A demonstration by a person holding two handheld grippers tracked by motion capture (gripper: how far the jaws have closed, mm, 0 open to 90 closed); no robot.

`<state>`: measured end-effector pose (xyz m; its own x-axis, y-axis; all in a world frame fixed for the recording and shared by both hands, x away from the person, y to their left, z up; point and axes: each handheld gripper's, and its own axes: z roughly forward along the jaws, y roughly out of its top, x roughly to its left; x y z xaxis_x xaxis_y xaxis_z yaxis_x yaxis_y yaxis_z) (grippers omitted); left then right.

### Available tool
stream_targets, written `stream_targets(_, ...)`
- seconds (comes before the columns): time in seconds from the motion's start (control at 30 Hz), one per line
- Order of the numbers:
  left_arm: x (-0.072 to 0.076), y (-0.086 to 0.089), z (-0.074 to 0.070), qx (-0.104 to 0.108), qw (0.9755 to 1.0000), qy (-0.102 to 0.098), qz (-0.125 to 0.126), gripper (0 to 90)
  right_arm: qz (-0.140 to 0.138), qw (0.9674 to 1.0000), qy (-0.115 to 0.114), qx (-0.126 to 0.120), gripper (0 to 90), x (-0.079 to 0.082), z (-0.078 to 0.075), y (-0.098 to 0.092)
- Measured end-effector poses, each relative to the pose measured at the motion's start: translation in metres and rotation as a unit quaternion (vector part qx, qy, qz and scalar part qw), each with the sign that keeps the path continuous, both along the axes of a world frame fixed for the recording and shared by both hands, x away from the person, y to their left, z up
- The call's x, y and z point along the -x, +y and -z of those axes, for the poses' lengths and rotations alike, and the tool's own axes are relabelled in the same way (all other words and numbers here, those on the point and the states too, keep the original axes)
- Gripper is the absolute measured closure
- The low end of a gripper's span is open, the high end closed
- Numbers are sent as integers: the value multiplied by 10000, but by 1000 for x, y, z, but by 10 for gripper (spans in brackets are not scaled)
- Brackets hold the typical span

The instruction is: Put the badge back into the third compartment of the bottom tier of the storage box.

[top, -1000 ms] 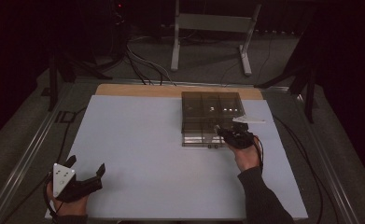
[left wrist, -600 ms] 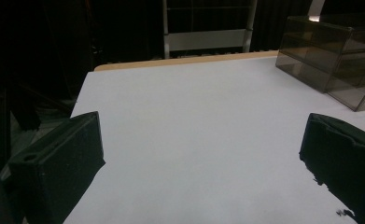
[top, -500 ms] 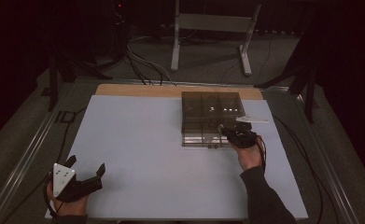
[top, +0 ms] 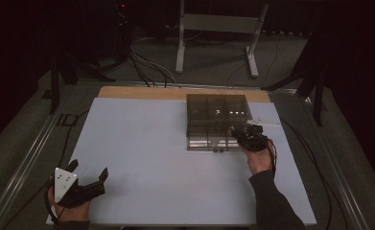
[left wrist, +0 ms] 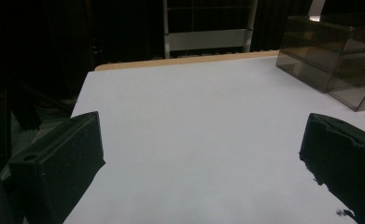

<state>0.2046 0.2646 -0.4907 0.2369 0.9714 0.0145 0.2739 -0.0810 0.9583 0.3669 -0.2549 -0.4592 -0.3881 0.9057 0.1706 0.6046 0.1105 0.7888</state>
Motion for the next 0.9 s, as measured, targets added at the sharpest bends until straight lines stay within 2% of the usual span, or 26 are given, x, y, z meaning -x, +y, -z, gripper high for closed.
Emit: stream_targets(0.9,0,1,1,-10,10000,24,-18,4,71,9995,216,218,872,-3,12,-12)
